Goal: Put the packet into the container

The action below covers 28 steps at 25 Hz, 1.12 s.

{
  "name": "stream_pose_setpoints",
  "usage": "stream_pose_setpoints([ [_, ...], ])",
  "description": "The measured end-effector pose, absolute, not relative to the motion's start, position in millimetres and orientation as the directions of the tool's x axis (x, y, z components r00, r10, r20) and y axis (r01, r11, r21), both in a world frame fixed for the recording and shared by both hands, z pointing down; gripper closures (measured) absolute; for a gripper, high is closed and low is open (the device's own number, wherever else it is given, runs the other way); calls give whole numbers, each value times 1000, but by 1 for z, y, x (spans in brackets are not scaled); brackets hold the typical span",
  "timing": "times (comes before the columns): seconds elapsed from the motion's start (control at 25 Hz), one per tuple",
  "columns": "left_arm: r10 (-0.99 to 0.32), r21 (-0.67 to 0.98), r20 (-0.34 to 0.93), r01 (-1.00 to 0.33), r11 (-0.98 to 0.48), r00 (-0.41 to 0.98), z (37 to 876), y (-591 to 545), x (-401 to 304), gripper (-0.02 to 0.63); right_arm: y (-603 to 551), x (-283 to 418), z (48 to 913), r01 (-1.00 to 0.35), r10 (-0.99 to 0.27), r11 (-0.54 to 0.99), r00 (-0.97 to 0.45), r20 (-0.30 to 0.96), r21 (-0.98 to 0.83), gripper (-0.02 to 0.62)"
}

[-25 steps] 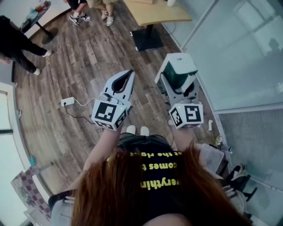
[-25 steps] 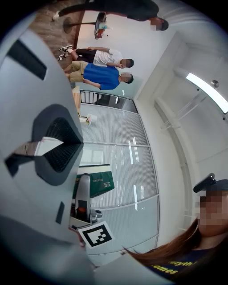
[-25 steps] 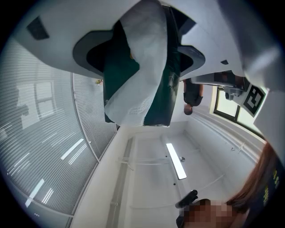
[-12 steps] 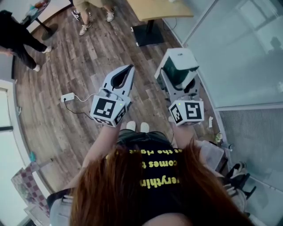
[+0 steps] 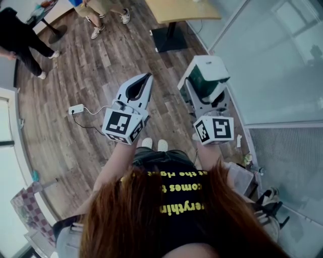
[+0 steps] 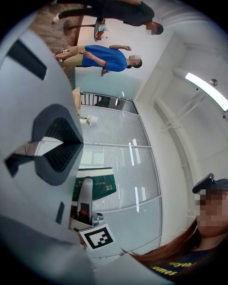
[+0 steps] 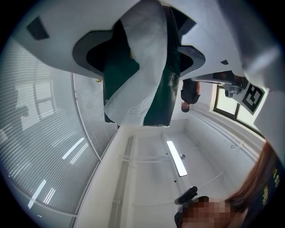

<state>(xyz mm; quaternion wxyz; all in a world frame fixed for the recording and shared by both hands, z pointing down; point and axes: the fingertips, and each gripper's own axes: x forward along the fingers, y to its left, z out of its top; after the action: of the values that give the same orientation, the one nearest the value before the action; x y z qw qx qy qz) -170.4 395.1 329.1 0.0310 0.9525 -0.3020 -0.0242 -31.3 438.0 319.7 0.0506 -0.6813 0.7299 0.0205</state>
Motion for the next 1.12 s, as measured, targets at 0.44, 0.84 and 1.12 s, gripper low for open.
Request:
stream_pose_setpoints([
  [0.44, -615, 69, -25, -613, -787, 788, 331, 386, -149, 606, 432, 2, 320, -995, -991, 88, -84, -104, -38, 201],
  [0.84, -619, 67, -30, -617, -784, 785, 332, 341, -145, 606, 396, 12, 322, -997, -992, 72, -68, -101, -35, 201],
  [1.12, -596, 73, -37, -593, -802, 802, 334, 274, -139, 606, 338, 17, 323, -999, -995, 40, -38, -94, -26, 201],
])
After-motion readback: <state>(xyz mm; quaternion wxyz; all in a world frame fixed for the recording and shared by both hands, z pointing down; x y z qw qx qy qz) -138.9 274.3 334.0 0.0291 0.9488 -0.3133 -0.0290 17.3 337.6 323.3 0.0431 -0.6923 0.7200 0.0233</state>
